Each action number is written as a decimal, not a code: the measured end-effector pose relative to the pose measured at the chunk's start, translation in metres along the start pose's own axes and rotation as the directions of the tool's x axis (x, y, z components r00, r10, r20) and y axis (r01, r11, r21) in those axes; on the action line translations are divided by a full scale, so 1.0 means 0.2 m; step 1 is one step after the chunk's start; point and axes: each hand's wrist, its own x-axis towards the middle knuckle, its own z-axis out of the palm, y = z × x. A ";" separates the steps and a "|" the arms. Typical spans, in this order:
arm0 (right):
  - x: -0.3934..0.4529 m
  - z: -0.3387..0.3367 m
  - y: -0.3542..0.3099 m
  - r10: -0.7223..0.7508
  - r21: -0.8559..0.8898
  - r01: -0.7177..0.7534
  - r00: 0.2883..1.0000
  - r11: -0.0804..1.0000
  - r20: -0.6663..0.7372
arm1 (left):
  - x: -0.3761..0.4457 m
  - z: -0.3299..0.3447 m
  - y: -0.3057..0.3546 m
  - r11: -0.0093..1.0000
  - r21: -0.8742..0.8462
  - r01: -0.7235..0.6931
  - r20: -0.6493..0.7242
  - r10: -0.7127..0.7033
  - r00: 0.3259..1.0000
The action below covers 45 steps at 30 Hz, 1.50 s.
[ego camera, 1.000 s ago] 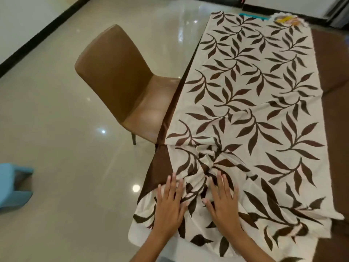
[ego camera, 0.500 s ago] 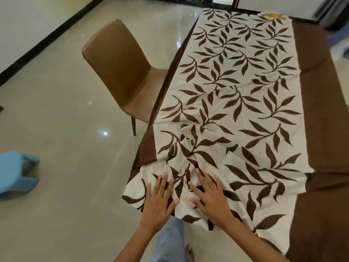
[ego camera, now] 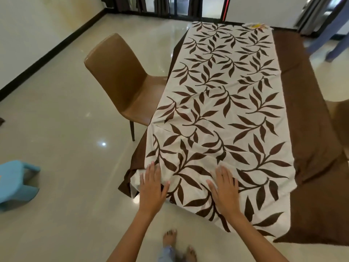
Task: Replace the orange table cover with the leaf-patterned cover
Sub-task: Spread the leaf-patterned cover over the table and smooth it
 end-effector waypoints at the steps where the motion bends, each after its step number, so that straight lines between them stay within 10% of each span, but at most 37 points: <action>1: 0.00 0.02 0.02 0.040 -0.029 -0.039 0.998 0.999 0.048 | 0.02 0.03 -0.01 1.000 0.017 0.006 0.064 -0.007 0.998; 15: -0.02 0.10 -0.07 -0.021 -0.007 0.021 0.999 1.000 0.028 | -0.21 0.03 -0.17 0.964 -0.187 0.191 -0.080 -0.209 0.975; 20: -0.02 0.19 -0.09 -0.053 -0.112 0.065 0.992 0.992 0.112 | -0.04 -0.01 -0.22 0.266 -0.755 0.599 0.214 -0.763 0.610; 28: -0.02 0.17 -0.09 -0.046 -0.121 0.060 0.992 0.991 0.117 | -0.08 -0.06 -0.26 -0.109 -0.887 0.448 0.316 -0.851 0.419; 33: 0.06 0.18 -0.16 -0.039 -0.161 0.051 0.996 0.986 0.080 | -0.33 -0.09 -0.45 0.034 -0.760 0.649 0.277 -0.886 0.371; 37: 0.13 0.18 -0.23 -0.014 -0.168 0.026 0.997 0.985 0.073 | -0.38 -0.13 -0.54 0.380 -0.333 0.863 0.178 -0.874 0.453; 42: 0.14 0.19 -0.17 -0.008 -0.218 0.035 0.992 0.975 0.124 | -0.14 -0.11 -0.32 0.933 -0.171 0.317 -0.107 -0.338 0.935; 45: 0.14 0.15 -0.12 0.076 -0.205 -0.056 0.993 0.977 0.092 | 0.06 -0.03 -0.16 0.998 -0.018 -0.061 -0.040 0.060 0.997</action>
